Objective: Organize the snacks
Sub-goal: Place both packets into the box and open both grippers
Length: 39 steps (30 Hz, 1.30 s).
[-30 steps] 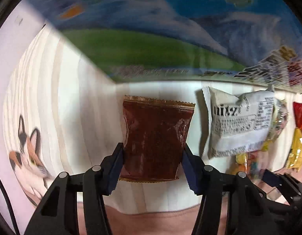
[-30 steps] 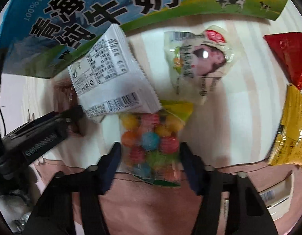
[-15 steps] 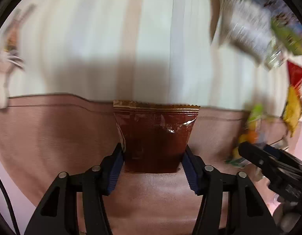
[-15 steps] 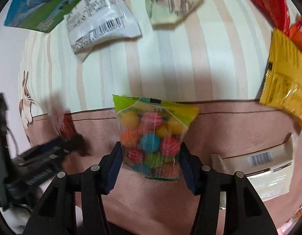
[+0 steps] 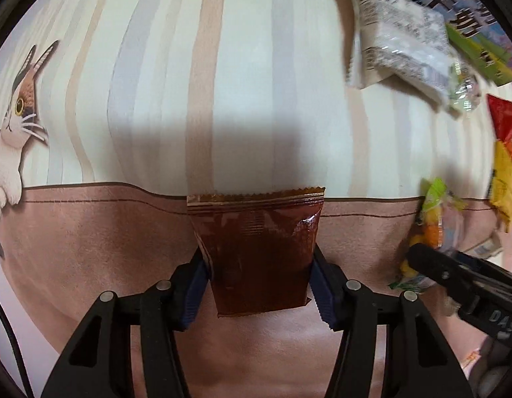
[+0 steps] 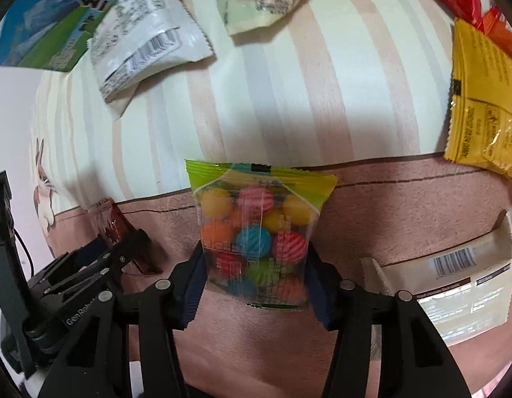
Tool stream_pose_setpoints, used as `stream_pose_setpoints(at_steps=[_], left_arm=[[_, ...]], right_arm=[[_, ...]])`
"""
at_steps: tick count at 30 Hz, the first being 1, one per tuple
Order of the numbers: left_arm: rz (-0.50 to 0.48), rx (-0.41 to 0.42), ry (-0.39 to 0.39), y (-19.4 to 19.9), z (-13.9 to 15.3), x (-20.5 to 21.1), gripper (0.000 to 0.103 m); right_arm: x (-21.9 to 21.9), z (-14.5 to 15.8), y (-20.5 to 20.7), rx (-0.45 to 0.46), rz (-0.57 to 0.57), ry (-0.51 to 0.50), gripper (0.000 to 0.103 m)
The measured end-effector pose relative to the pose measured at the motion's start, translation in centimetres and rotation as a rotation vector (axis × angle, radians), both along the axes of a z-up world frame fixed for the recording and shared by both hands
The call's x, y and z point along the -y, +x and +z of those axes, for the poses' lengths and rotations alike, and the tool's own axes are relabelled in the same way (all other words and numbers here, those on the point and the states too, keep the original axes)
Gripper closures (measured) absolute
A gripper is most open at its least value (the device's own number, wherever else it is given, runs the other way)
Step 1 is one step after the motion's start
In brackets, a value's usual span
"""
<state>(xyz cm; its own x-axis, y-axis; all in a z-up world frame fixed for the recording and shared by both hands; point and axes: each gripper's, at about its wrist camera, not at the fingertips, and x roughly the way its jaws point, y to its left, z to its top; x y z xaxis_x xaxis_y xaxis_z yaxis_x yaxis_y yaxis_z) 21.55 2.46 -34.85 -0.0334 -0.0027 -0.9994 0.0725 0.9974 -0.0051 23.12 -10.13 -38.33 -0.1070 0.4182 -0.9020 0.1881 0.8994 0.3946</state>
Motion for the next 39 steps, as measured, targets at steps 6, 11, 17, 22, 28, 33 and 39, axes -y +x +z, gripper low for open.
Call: stream_pose_setpoints(at_steps=[6, 11, 17, 22, 28, 33, 39], left_arm=[[-0.007, 0.058, -0.047, 1.1, 3.9, -0.1, 0.049], [-0.028, 0.157, -0.155, 2.8, 11.0, 1.7, 0.049], [-0.085, 0.282, -0.242, 6.1, 18.2, 3.4, 0.049], [-0.127, 0.354, -0.241, 10.4, 21.6, 5.9, 0.049], [-0.137, 0.311, -0.183, 17.3, 20.5, 8.0, 0.049], [-0.122, 0.216, -0.125, 21.9, 16.3, 9.0, 0.049], [-0.132, 0.151, -0.061, 23.9, 12.1, 9.8, 0.049]], right_arm=[[1.2, 1.7, -0.8, 0.052, -0.006, 0.012, 0.049], [3.4, 5.5, 0.1, 0.118, -0.061, 0.074, 0.049], [6.3, 13.3, 3.1, 0.291, -0.089, 0.106, 0.049], [8.7, 19.8, 7.7, 0.426, -0.101, 0.107, 0.049], [11.4, 23.0, 16.2, 0.521, -0.087, -0.055, 0.049], [11.9, 21.1, 23.5, 0.482, -0.044, -0.133, 0.049], [11.7, 18.4, 28.5, 0.433, -0.02, -0.203, 0.049]])
